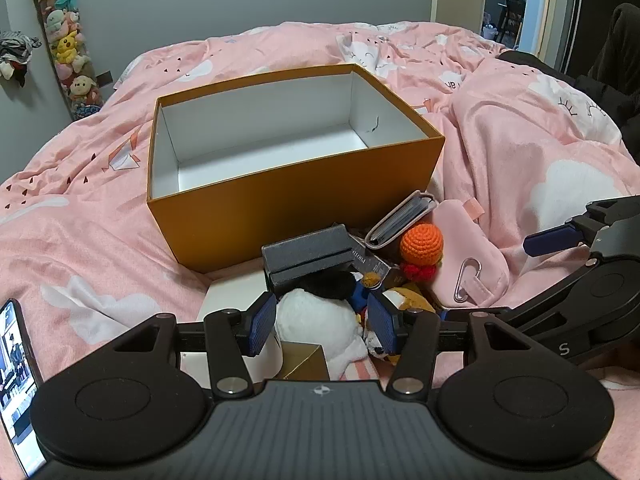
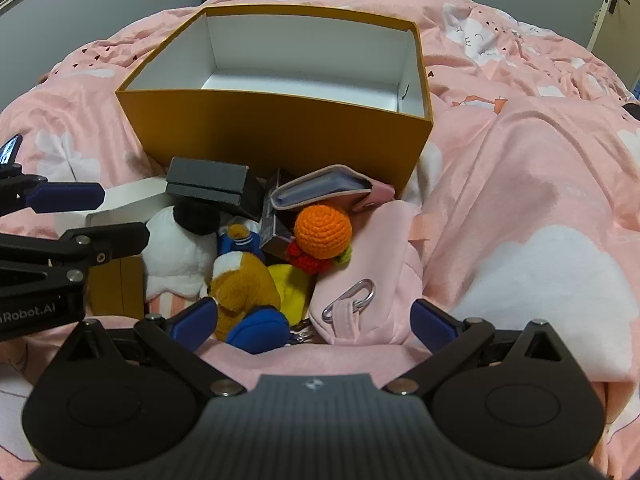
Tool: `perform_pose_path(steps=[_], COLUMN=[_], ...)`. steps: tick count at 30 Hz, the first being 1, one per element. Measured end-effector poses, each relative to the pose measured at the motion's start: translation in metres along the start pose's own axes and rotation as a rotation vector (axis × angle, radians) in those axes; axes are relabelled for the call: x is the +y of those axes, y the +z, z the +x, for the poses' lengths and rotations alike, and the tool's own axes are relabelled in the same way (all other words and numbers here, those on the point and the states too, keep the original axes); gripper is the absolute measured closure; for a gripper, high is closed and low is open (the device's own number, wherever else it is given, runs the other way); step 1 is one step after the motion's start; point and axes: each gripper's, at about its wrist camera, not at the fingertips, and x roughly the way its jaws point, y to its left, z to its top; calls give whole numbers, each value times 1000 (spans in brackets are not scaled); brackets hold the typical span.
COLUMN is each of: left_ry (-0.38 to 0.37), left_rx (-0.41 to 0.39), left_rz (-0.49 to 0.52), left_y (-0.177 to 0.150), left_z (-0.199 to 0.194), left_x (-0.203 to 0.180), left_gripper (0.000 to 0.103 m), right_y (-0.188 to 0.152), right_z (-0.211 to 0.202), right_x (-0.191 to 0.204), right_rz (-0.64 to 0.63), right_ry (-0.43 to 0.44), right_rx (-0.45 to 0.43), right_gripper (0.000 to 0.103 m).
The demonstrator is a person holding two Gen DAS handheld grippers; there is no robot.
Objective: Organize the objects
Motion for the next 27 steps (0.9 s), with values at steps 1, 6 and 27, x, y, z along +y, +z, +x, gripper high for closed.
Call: perform_pose_path(steps=[1, 6, 27], left_ry=[0, 2, 11], left_rx=[0, 1, 5], left_rz=[0, -2, -8], left_y=[0, 0, 0], left_z=[0, 0, 1], left_x=[0, 0, 0], left_gripper=[40, 40, 40], right_y=[0, 1, 0], right_z=[0, 1, 1], right_x=[0, 0, 1], right_rz=[-1, -3, -1], right_ry=[0, 1, 2], right_rx=[2, 7, 8], right_gripper=[1, 1, 1])
